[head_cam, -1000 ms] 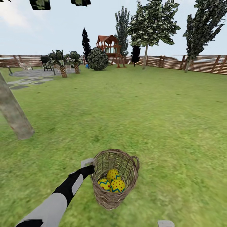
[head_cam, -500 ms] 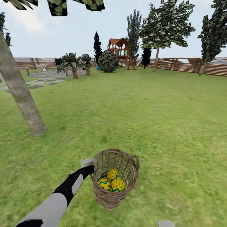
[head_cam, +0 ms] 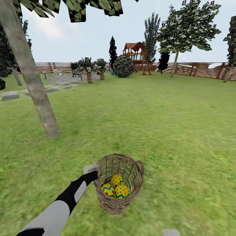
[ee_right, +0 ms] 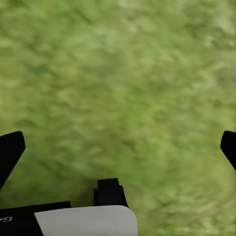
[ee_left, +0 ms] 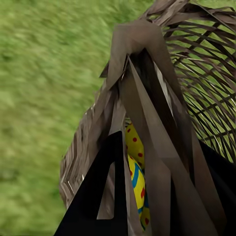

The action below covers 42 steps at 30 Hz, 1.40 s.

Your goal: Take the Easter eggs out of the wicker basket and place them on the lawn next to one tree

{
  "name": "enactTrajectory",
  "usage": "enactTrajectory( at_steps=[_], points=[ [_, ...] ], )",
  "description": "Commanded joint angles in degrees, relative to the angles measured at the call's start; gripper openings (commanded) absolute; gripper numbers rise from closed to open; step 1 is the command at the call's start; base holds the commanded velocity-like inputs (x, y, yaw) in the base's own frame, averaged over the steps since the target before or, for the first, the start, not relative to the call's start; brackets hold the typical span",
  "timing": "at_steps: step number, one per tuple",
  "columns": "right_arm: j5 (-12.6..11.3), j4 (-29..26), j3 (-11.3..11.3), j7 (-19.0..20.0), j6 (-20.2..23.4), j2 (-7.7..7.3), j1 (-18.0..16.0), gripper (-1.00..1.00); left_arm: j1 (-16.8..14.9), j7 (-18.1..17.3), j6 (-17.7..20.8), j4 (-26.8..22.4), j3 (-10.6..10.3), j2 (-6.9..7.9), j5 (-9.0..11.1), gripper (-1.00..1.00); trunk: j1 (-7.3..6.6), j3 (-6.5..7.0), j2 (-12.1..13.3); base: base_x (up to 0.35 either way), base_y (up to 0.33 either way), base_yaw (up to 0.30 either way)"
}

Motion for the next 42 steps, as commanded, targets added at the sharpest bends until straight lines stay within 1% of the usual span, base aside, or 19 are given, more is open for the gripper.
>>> enactTrajectory(
  at_steps=[1, 17, 22, 42],
  points=[
    [0.0, 0.0, 0.0, -0.2, 0.0, 0.03, 0.0, 1.0, 0.0, -0.2, 0.4, -0.1, 0.4, -0.06, 0.5, -1.0, 0.0, 0.02, 0.0, 0.0, 0.0, 0.219],
    [0.2, 0.0, 0.0, -0.2, 0.0, 0.36, 0.5, 1.0, 0.0, -0.2, 0.4, -0.1, 0.4, -0.06, 0.7, -1.0, 0.0, 1.06, 0.0, 0.0, 0.0, 0.219],
    [0.3, -0.1, 0.0, 0.3, 0.0, 0.46, 0.5, 1.0, 0.0, -0.2, 0.4, -0.1, 0.4, -0.06, 0.7, -1.0, 0.0, 1.09, 0.0, 0.0, 0.0, 0.058],
    [0.3, 0.0, 0.0, 0.1, 0.0, 0.54, 0.5, 1.0, 0.0, -0.2, 0.4, -0.1, 0.4, -0.06, 0.7, -1.0, 0.0, 1.09, 0.0, 0.0, 0.0, 0.287]
  ],
)
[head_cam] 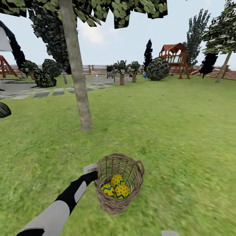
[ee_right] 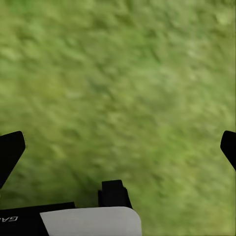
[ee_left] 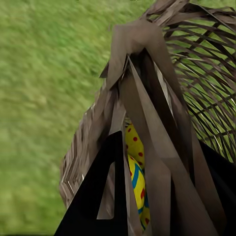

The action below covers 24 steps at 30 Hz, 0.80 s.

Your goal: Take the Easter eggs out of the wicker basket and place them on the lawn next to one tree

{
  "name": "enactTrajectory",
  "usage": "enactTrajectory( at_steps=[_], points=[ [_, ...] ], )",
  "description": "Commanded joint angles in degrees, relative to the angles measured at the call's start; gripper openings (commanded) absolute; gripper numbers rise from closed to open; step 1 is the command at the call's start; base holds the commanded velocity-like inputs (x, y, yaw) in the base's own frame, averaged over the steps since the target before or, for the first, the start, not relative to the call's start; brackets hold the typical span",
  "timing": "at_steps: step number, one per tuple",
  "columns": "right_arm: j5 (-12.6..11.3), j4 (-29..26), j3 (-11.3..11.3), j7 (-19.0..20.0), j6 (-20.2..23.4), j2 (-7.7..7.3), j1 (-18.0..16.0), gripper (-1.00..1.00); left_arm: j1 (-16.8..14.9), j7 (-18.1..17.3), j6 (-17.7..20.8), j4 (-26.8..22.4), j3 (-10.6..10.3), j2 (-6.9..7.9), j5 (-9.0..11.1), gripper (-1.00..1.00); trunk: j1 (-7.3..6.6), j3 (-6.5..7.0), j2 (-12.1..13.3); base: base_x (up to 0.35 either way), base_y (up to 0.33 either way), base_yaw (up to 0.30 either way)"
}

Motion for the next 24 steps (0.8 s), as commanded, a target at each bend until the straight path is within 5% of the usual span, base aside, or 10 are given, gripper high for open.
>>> enactTrajectory(
  at_steps=[1, 24],
  points=[
    [0.0, 0.0, 0.0, -0.2, 0.0, 0.01, 0.0, 1.0, 0.0, -0.2, 0.4, -0.1, 0.4, -0.08, 0.5, -1.0, 0.0, -0.05, 0.0, 0.0, 0.0, 0.291],
    [-0.1, 0.0, 0.0, -0.2, 0.0, 0.63, 0.0, 1.0, 0.0, -0.2, 0.4, -0.1, 0.4, -0.14, 0.5, -1.0, 0.0, -0.05, 0.0, 0.0, 0.0, 0.291]
  ],
)
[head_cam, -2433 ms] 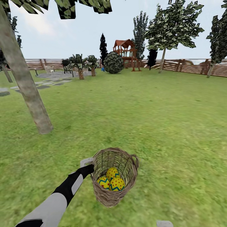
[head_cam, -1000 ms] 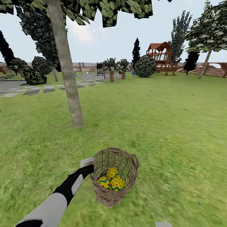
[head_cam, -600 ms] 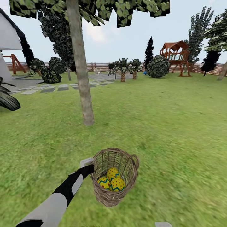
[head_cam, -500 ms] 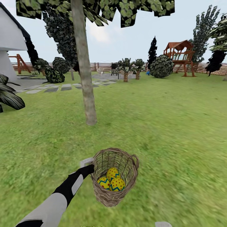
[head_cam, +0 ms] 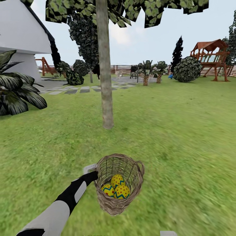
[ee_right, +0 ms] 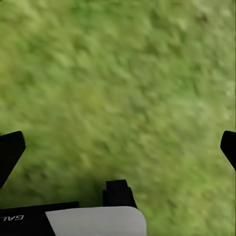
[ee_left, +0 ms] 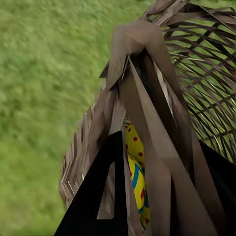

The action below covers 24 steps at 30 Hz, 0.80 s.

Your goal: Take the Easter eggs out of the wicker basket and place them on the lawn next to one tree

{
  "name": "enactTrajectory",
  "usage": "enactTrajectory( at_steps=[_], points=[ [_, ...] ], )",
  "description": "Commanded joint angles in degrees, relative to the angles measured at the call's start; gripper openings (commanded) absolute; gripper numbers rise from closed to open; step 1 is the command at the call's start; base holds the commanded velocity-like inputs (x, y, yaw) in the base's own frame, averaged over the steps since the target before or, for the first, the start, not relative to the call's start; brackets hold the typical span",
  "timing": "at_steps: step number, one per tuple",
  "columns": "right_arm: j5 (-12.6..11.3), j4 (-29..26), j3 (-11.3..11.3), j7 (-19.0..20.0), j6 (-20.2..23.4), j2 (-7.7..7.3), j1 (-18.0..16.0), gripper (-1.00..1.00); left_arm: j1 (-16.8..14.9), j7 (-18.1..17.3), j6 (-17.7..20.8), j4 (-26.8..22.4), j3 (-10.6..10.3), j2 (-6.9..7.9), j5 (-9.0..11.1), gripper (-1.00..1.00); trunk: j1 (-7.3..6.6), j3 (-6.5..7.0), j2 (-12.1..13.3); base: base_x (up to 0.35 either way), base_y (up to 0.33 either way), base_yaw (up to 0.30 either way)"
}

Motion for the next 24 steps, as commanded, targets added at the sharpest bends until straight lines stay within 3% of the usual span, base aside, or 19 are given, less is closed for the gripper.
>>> enactTrajectory(
  at_steps=[1, 20, 24],
  points=[
    [0.0, 0.0, 0.0, -0.2, 0.0, 0.01, 0.0, 1.0, 0.0, -0.2, 0.4, -0.1, 0.4, -0.02, 0.5, -1.0, 0.0, -0.05, 0.0, 0.0, 0.0, 0.291],
    [0.0, 0.0, 0.0, -0.2, 0.0, -0.03, 0.0, 1.0, 0.0, -0.2, 0.4, -0.1, 0.4, -0.06, 0.5, -1.0, 0.0, -0.05, 0.0, 0.0, 0.0, 0.291],
    [0.5, 0.0, 0.0, -0.1, 0.0, -0.31, 0.0, 1.0, 0.0, -0.2, 0.4, -0.1, 0.4, -0.06, 0.5, -1.0, 0.0, -0.05, 0.0, 0.0, 0.0, 0.071]
  ],
)
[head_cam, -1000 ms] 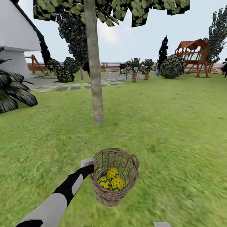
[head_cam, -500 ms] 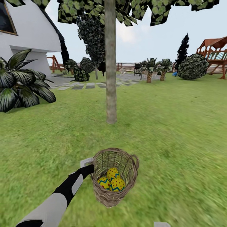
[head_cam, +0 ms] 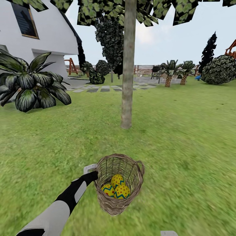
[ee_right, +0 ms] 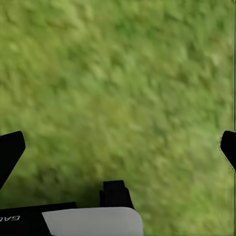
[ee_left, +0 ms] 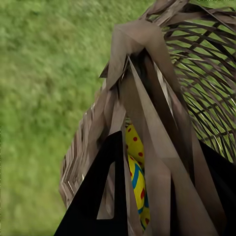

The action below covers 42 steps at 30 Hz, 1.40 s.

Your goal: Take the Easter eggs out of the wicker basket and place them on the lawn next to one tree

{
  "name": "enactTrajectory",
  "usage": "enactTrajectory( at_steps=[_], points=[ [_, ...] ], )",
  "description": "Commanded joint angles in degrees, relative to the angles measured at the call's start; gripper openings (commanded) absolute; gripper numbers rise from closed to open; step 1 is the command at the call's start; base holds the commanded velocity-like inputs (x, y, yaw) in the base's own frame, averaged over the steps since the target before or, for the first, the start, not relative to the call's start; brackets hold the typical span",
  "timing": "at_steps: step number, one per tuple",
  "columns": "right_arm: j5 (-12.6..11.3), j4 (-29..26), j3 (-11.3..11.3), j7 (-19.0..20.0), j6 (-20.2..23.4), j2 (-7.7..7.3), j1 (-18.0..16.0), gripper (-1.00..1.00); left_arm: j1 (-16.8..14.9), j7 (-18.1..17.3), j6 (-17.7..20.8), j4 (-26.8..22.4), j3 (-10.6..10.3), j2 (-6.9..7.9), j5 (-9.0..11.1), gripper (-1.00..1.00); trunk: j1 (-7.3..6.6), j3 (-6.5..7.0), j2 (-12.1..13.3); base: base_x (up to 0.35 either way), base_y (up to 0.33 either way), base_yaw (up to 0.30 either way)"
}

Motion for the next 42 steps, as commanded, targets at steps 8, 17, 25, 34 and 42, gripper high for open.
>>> enactTrajectory(
  at_steps=[8, 17, 25, 34, 42],
  points=[
    [0.0, 0.1, 0.0, -0.2, -2.9, -0.06, 0.0, 1.0, 0.1, -0.2, -0.4, -0.1, 0.4, -0.06, 0.4, -1.0, 0.0, -0.05, 0.0, 0.051, 0.05, 0.0],
    [0.0, 0.1, 0.1, -0.2, -2.9, 0.07, 0.3, 1.0, 0.1, -0.2, -0.5, -0.1, 0.4, -0.06, 0.5, -1.0, 0.0, -0.05, 0.0, 0.282, 0.226, 0.0],
    [-0.4, 0.1, 0.1, -0.2, -2.9, 0.07, 0.3, 1.0, 0.1, -0.2, -0.5, -0.1, 0.4, -0.06, 0.5, -1.0, 0.0, -0.05, 0.0, 0.285, 0.229, -0.154],
    [-0.4, 0.1, 0.1, -0.1, -2.9, 0.07, 0.3, 1.0, 0.1, -0.2, -0.5, -0.1, 0.4, -0.06, 0.5, -1.0, 0.0, -0.02, 0.0, 0.285, 0.229, -0.257],
    [0.0, 0.1, 0.1, -0.1, -3.0, 0.07, 0.3, 1.0, 0.1, -0.2, -0.5, -0.1, 0.4, -0.06, 0.4, -1.0, 0.0, 0.12, 0.0, 0.285, 0.228, -0.141]
  ],
)
